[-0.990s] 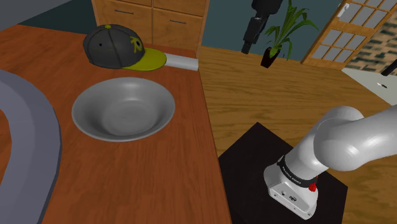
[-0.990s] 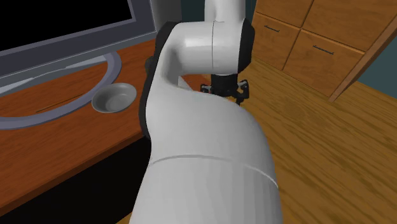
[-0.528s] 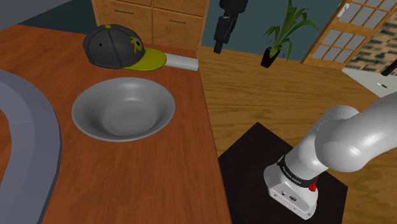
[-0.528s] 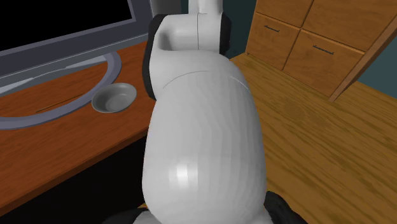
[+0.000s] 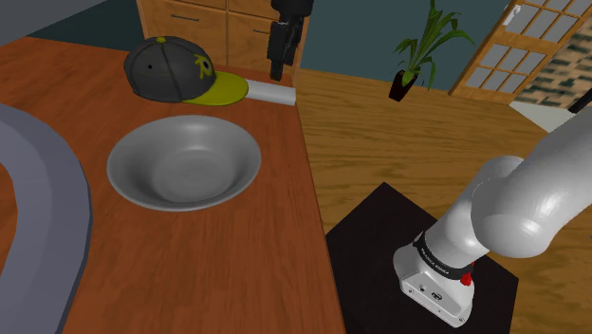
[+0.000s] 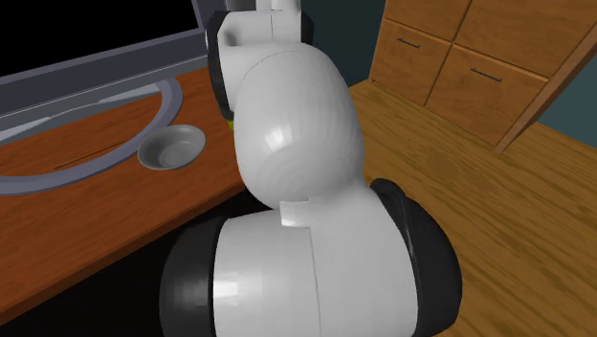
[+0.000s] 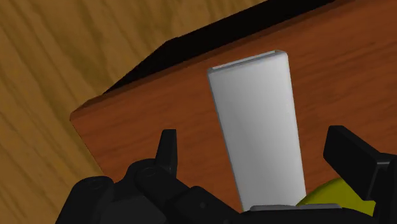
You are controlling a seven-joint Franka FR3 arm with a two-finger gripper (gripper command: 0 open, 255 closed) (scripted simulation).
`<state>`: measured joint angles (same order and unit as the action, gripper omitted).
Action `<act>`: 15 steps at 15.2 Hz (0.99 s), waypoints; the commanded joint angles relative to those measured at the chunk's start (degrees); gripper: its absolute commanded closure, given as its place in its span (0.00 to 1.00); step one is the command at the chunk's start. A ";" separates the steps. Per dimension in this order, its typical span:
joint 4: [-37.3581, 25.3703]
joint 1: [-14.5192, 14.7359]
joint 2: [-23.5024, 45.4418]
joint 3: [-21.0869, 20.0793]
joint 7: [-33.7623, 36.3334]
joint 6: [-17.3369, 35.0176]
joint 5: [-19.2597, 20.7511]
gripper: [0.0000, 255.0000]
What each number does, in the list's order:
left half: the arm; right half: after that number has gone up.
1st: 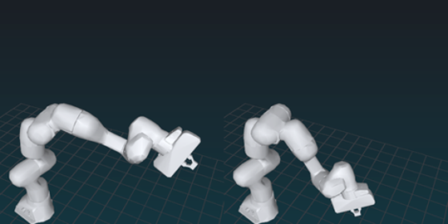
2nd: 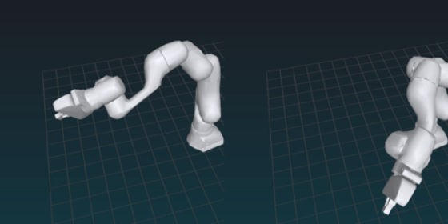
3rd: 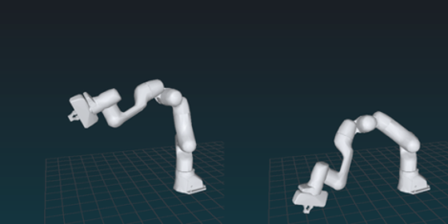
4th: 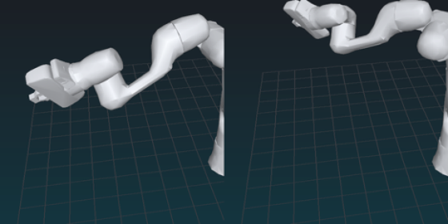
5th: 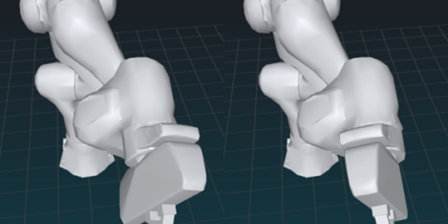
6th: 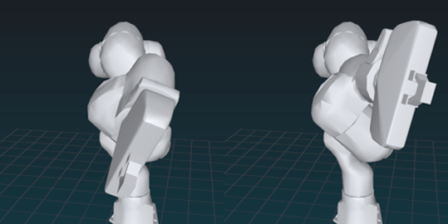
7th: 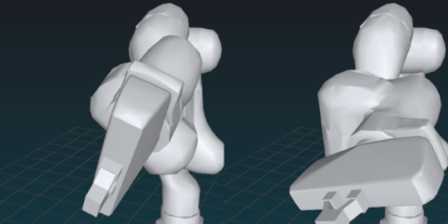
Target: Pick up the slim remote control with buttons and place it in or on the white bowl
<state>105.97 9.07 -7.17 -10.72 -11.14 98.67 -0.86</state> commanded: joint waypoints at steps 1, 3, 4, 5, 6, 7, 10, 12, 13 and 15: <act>-3.65 0.75 3.62 -0.83 -0.43 -0.15 -0.20 0.00; -6.79 1.46 6.61 -1.57 -0.52 -0.40 -0.23 0.00; -5.95 1.47 6.55 -1.57 -0.53 0.38 -0.24 0.00; -5.11 1.47 6.50 -1.57 -0.54 1.17 -0.26 0.00; -4.31 1.47 6.47 -1.58 -0.55 1.94 -0.26 0.00; -3.52 1.48 6.46 -1.58 -0.56 2.71 -0.27 0.00; -1.23 1.50 6.48 -1.60 -0.56 5.02 -0.28 0.00; -0.79 1.51 6.48 -1.60 -0.56 5.46 -0.28 0.00; -0.80 1.52 6.49 -1.60 -0.56 5.46 -0.28 0.00; -0.81 1.52 6.49 -1.59 -0.56 5.46 -0.27 0.00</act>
<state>105.15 10.57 -0.81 -12.30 -11.72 104.06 -1.15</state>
